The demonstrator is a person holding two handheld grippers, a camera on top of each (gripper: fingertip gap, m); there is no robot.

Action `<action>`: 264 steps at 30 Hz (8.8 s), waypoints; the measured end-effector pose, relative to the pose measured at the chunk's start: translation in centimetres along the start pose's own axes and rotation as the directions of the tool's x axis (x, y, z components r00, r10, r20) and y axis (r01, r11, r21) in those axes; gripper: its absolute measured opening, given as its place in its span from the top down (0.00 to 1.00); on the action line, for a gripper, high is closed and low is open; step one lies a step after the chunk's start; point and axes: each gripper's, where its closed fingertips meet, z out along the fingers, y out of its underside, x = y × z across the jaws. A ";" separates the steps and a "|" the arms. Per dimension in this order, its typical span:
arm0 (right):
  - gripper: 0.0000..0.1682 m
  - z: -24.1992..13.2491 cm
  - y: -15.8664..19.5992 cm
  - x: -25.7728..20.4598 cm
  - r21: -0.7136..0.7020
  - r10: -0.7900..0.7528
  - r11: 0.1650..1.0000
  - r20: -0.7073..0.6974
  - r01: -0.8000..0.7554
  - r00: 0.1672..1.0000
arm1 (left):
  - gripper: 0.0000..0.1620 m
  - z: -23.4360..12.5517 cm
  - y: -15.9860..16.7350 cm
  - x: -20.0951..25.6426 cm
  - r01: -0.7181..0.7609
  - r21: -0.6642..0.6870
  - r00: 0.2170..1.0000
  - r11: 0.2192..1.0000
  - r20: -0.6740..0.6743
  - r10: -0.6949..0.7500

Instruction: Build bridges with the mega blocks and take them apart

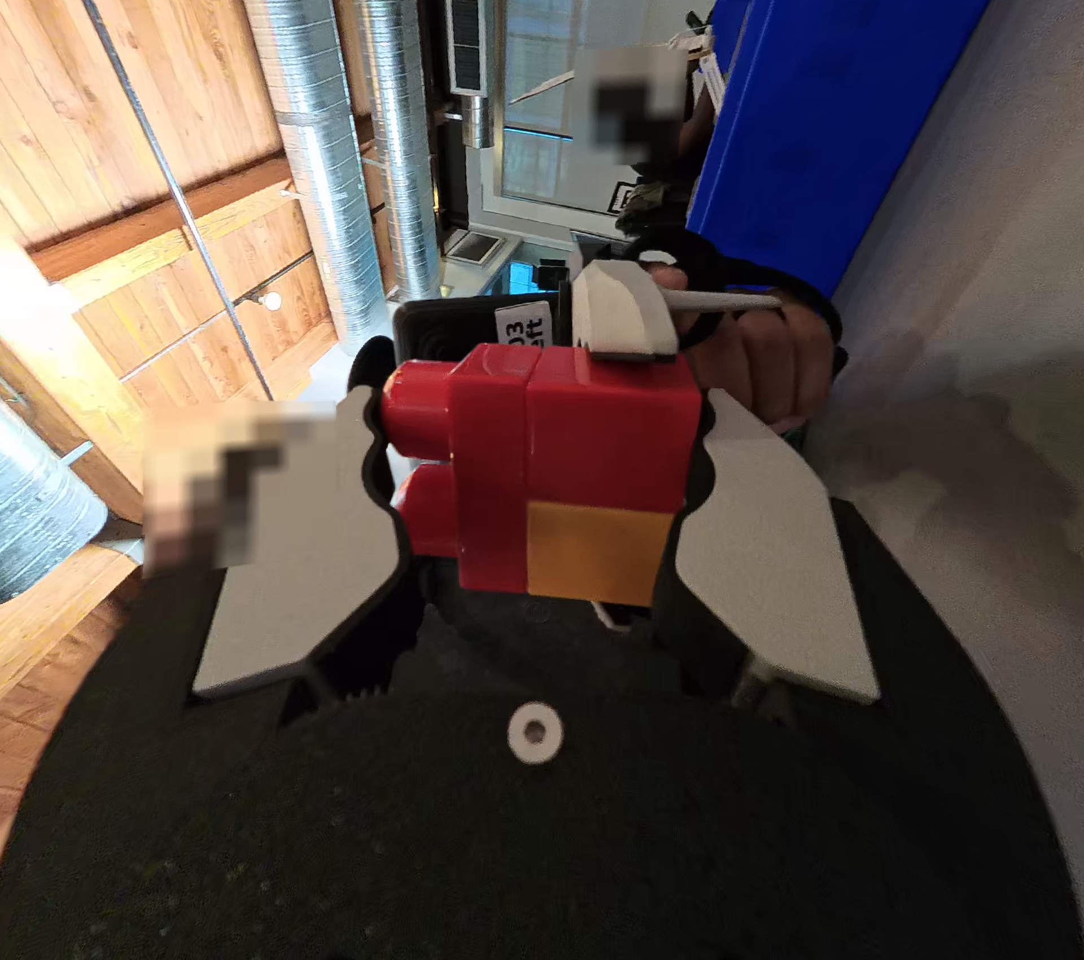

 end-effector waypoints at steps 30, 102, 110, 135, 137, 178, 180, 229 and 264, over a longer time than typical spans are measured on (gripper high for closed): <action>0.42 -4.2 -0.5 0.4 -0.117 -0.314 0.947 -0.539 0.300 0.781 | 0.54 0.2 1.3 -1.9 -0.015 -0.072 0.993 0.997 0.119 0.023; 0.53 -33.7 4.7 -2.5 -0.919 -0.972 0.228 -0.192 -0.323 -0.139 | 0.52 1.3 3.3 -1.8 0.445 -0.053 0.893 0.894 -0.055 -0.448; 0.59 -25.3 3.9 -19.8 -0.875 -0.511 0.201 -0.477 0.440 -0.715 | 0.51 1.4 2.9 -1.5 0.423 -0.038 0.904 0.905 -0.047 -0.425; 0.66 -10.9 12.8 2.2 -0.322 -0.520 0.319 -0.846 0.892 -0.119 | 0.47 -19.2 2.8 8.1 0.443 0.155 0.757 0.883 0.462 -0.461; 0.68 -10.8 12.9 2.2 -0.304 -0.525 0.315 -0.845 0.899 -0.102 | 0.52 -23.5 3.5 6.6 0.436 0.080 0.735 0.896 0.543 -0.407; 0.73 -10.3 14.0 1.9 -0.396 -0.569 0.252 -0.799 0.883 -0.196 | 0.82 -19.0 -0.4 -4.3 -0.364 -0.886 0.925 0.286 -0.308 0.221; 0.73 -10.5 14.1 1.8 -0.399 -0.559 0.254 -0.804 0.881 -0.203 | 0.82 -14.2 0.5 -3.5 -0.446 -0.857 0.889 0.258 -0.392 0.236; 0.75 -9.6 14.7 2.9 -0.416 -0.616 0.292 -0.771 0.861 -0.164 | 0.67 -38.5 20.3 -15.6 0.025 -0.987 0.988 -0.157 0.001 0.151; 0.77 -9.3 15.0 3.4 -0.441 -0.642 0.306 -0.750 0.844 -0.159 | 0.76 -33.1 7.6 -11.1 0.308 -0.920 0.948 0.240 0.318 0.002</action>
